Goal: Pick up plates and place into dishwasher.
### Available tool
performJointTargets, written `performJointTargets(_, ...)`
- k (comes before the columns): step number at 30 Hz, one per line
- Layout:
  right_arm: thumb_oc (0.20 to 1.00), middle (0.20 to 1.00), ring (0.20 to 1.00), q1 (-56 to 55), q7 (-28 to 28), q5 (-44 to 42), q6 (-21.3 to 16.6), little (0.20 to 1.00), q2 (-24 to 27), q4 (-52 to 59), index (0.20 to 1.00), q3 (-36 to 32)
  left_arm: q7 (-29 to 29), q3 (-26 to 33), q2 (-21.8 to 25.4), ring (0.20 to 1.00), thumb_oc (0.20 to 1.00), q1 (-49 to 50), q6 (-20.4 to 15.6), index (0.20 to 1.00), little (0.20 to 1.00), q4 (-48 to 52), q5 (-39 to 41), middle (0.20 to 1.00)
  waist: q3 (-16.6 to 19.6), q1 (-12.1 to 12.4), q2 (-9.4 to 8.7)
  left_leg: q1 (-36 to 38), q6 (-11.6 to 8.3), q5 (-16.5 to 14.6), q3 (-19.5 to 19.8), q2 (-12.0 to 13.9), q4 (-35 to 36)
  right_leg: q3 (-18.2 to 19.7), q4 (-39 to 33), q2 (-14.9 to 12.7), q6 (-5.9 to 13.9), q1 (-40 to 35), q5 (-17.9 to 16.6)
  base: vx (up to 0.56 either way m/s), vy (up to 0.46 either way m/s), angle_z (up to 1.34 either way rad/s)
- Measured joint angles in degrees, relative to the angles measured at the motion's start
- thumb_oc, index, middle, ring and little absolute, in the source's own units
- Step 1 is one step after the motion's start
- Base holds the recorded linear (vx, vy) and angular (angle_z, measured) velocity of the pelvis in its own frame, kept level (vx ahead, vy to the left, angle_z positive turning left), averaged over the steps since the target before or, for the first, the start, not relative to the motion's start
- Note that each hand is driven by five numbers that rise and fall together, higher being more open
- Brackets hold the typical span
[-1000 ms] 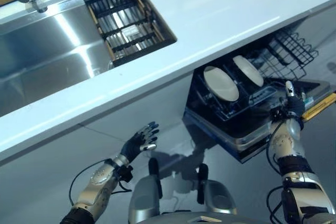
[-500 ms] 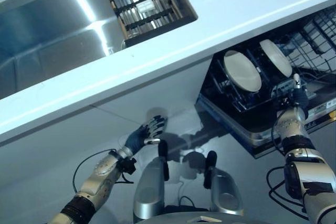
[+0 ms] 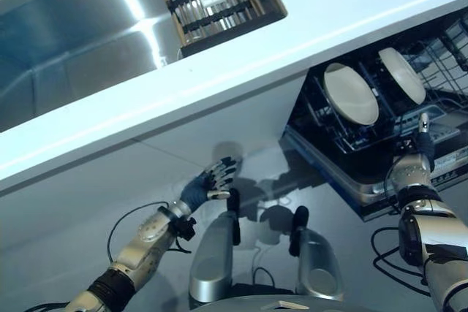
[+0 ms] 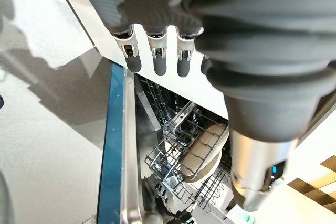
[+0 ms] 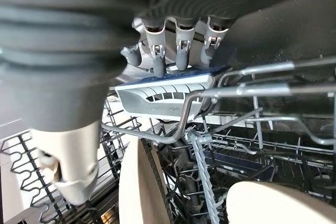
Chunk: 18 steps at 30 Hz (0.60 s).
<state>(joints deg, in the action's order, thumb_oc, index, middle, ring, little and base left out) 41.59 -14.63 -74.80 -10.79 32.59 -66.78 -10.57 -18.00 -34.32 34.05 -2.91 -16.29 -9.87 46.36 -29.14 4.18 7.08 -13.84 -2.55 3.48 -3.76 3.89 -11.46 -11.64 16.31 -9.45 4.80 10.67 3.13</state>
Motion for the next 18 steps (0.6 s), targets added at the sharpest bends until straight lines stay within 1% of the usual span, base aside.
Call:
performJointTargets(3, 1.000, 1.000, 1.000, 1.8, 0.8, -0.8, 0.5, 1.000, 0.7, -2.1, 1.000, 0.0, 0.3, -0.7, 0.0, 1.000, 1.000, -0.5, -0.3, 1.000, 1.000, 0.3, 0.1, 1.000, -0.3, 0.1, 0.56, 0.0, 0.00, 0.0, 0.1, 0.0, -0.1, 0.0, 0.1, 0.0, -0.01, 0.0, 0.0, -0.03, -0.005, 0.01)
performJointTargets(7, 1.000, 1.000, 1.000, 2.3, 4.4, -1.2, 1.8, 1.000, 2.3, -3.5, 1.000, 0.2, 1.4, -0.8, 0.6, 1.000, 1.000, -0.9, -0.4, 1.000, 1.000, 2.5, 0.6, 1.000, -0.4, 0.6, 0.82, -1.0, 0.07, 0.0, 0.0, -0.2, -0.7, 0.0, 1.8, -0.5, -0.03, 1.5, 0.5, -0.03, 0.004, 0.01)
performJointTargets(9, 1.000, 1.000, 1.000, 2.4, 5.4, -1.2, 2.1, 1.000, 3.2, -3.7, 1.000, 0.2, 1.7, -0.8, 0.6, 1.000, 1.000, -1.5, -0.4, 1.000, 1.000, 2.7, 0.6, 1.000, -0.6, 0.9, 1.29, -1.7, 0.10, 0.1, 0.2, -0.3, -1.2, 0.0, 2.5, -0.7, -0.11, 2.2, 0.7, -0.02, 0.004, 0.01)
performJointTargets(12, 1.000, 1.000, 1.000, 2.8, 6.2, -1.2, 2.1, 1.000, 4.3, -3.7, 1.000, 0.2, 2.1, -0.7, 1.1, 1.000, 1.000, -1.4, -0.4, 1.000, 1.000, 4.2, 0.6, 1.000, -0.7, 1.4, 1.54, -2.9, -0.03, 0.1, 0.3, -0.3, -1.7, 0.1, 3.5, -0.8, -0.51, 3.8, 1.1, 0.00, 0.000, 0.00)
performJointTargets(18, 1.000, 1.000, 1.000, 5.4, 6.2, -1.1, 2.2, 1.000, 5.3, -5.7, 1.000, 1.6, 2.6, -0.8, 1.2, 1.000, 1.000, -1.4, -0.3, 1.000, 1.000, 4.4, 0.7, 1.000, -0.7, 1.5, 1.56, -4.7, -0.10, 0.5, 0.6, -0.2, -2.4, 0.0, 4.5, -0.8, -0.73, 5.7, 1.2, 0.00, 0.000, 0.00)
